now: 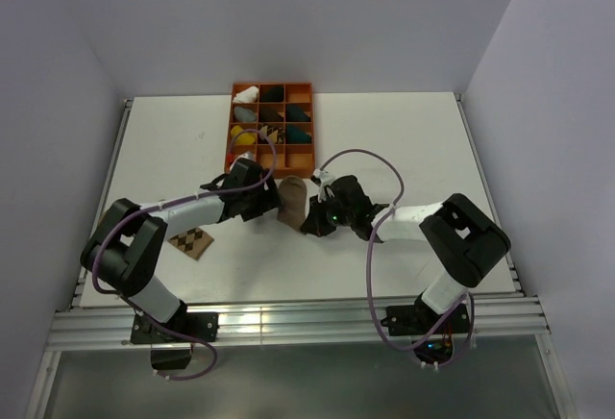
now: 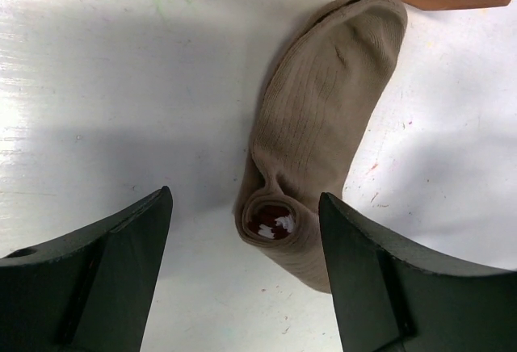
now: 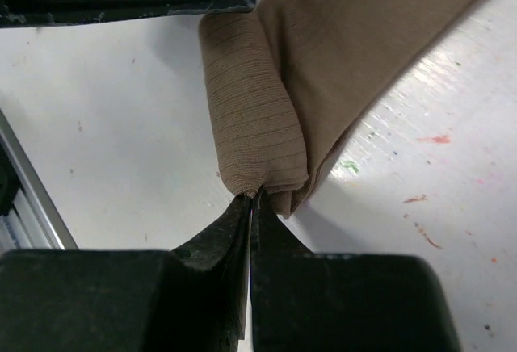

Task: Roll the socks
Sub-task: Roll the sock at the center of the board.

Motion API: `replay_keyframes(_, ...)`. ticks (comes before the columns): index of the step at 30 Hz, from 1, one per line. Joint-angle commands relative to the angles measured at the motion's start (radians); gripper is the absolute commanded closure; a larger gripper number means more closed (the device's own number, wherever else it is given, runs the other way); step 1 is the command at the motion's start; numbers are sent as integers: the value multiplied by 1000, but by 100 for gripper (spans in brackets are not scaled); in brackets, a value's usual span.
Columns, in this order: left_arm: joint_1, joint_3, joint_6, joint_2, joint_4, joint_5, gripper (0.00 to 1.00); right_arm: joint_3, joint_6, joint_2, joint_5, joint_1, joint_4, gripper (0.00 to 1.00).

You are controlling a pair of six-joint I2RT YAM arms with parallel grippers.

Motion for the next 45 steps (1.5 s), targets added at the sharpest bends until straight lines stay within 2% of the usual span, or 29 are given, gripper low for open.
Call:
replay_keyframes(1,1,8,-11,7,49,-4,22,57,-22,19,-54,2,-8,100)
replay_keyframes(13,24,180,118,164,18,12,37,104,-106,36,-89,2,-94,100)
replay_keyframes(17,24,220,177,216,37,29,49,136,-126,36,-107,2,-140,100)
replay_keyframes(19,23,221,193,239,46,43,51,149,-129,36,-117,2,-148,100)
replay_keyframes(23,18,211,237,261,81,94,67,161,-112,37,-143,0,-154,100)
replay_keyframes(28,-18,208,308,267,106,112,74,173,-53,68,-210,-24,-143,100)
replay_keyframes(35,-48,162,343,245,184,126,79,158,-9,140,-291,-99,-114,100)
replay_keyframes(40,-55,158,360,251,192,144,78,150,23,172,-333,-129,-83,100)
replay_keyframes(45,-62,160,354,247,192,114,75,189,17,205,-322,-139,-134,100)
